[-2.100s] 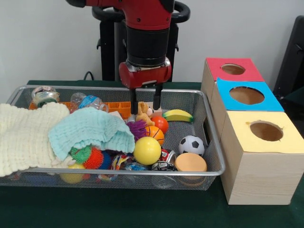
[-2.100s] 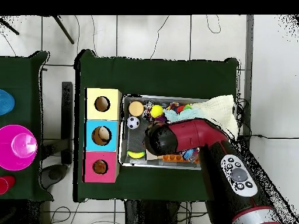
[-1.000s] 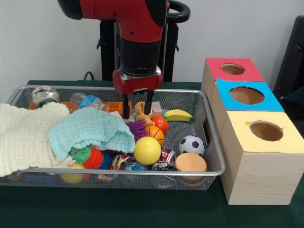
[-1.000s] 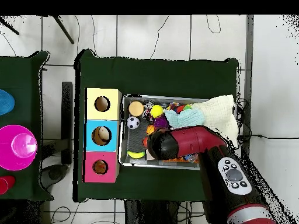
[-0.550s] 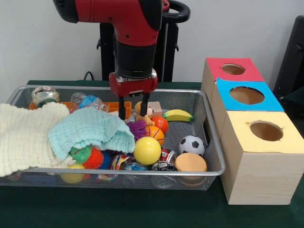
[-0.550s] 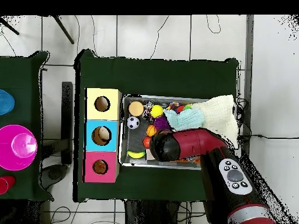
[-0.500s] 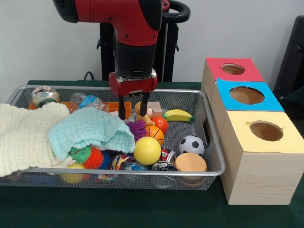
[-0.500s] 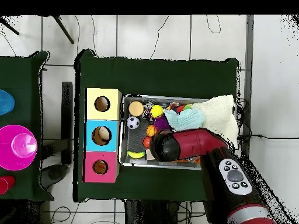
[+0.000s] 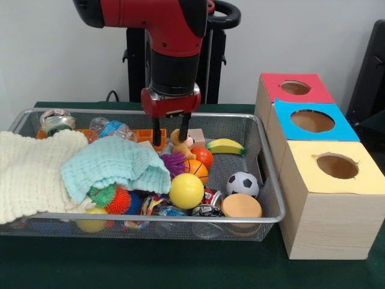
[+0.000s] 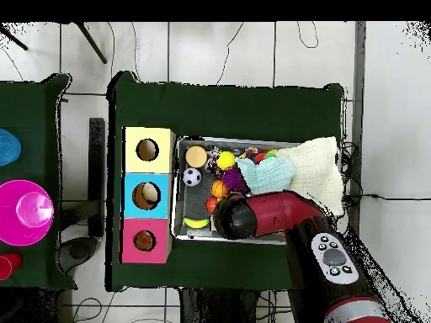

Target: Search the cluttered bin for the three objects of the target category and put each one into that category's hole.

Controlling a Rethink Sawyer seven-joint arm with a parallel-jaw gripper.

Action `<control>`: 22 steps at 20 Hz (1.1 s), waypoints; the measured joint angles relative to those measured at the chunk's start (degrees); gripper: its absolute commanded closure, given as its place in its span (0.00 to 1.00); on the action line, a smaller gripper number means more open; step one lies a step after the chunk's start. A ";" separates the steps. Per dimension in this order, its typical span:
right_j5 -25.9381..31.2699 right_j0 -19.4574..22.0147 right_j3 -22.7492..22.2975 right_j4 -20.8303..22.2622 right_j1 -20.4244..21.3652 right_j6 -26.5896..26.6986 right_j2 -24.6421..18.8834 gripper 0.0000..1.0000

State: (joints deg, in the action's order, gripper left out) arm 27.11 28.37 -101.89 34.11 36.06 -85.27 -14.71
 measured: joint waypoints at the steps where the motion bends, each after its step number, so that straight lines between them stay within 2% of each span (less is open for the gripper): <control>1: 0.00 -0.14 -0.17 0.00 0.03 0.00 0.09 0.00; 14: -0.93 -2.99 -2.44 -0.02 0.46 -0.01 1.46 0.00; 22: -5.48 -2.92 -2.68 -0.03 -0.54 -0.01 1.67 0.00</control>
State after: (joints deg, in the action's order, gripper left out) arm 21.63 25.46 -104.57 34.08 35.53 -85.28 -13.04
